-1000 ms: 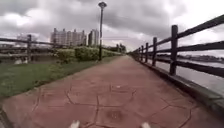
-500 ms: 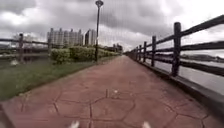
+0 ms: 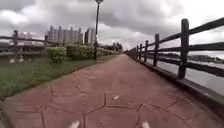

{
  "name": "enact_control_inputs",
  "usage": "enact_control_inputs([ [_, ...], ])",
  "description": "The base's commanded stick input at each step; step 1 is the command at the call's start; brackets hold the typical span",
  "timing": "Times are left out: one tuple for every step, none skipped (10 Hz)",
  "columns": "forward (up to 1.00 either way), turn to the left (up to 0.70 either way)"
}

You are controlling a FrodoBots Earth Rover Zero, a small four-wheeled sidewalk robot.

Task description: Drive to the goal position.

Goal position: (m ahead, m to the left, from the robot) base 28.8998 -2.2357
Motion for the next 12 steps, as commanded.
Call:
enact_control_inputs([
  [0.50,0.00],
  [0.50,0.00],
  [0.50,0.00],
  [0.50,0.00],
  [0.50,0.00],
  [0.50,0.00],
  [0.50,0.00],
  [0.50,0.01],
  [0.50,0.01],
  [0.50,0.00],
  [0.50,0.00],
  [0.50,0.00],
])
